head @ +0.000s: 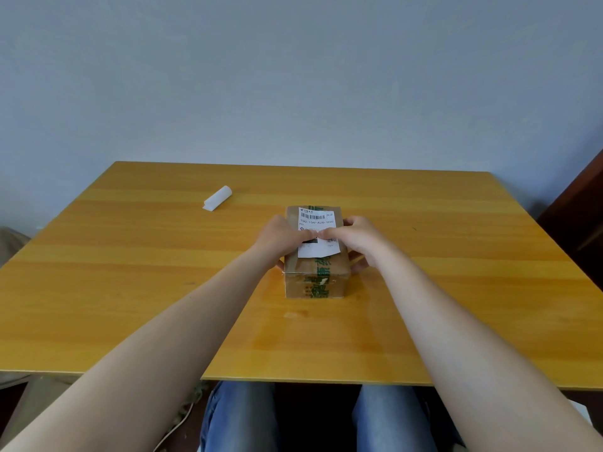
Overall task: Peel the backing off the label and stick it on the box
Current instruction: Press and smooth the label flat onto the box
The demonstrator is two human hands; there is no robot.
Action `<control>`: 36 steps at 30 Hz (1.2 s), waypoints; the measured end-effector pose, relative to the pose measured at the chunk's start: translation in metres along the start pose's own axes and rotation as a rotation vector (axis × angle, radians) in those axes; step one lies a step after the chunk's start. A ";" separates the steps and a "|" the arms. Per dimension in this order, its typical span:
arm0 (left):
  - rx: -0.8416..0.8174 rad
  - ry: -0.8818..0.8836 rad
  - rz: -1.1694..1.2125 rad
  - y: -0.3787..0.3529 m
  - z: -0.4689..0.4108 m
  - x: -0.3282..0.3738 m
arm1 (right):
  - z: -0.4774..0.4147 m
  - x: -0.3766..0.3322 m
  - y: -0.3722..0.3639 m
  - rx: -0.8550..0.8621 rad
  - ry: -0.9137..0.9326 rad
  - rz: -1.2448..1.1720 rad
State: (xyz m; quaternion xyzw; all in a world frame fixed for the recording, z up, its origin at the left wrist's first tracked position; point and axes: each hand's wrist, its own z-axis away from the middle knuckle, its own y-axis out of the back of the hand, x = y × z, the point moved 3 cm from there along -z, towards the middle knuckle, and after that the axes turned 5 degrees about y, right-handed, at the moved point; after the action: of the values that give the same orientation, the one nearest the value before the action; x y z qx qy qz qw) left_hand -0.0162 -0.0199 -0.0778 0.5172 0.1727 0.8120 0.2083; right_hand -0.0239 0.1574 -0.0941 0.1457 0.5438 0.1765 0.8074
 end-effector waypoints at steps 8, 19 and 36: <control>0.022 -0.001 -0.027 -0.001 -0.003 -0.002 | -0.001 -0.002 -0.002 0.029 0.022 0.024; 0.022 0.011 -0.173 -0.005 -0.012 0.003 | -0.011 -0.010 -0.003 0.068 0.009 0.121; -0.097 0.137 -0.212 0.002 -0.032 0.014 | -0.017 -0.018 0.003 -0.009 -0.109 0.086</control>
State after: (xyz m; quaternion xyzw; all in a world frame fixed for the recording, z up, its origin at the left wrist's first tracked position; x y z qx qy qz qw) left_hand -0.0510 -0.0165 -0.0792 0.4286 0.2009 0.8262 0.3054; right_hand -0.0460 0.1526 -0.0842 0.1746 0.4914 0.2055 0.8281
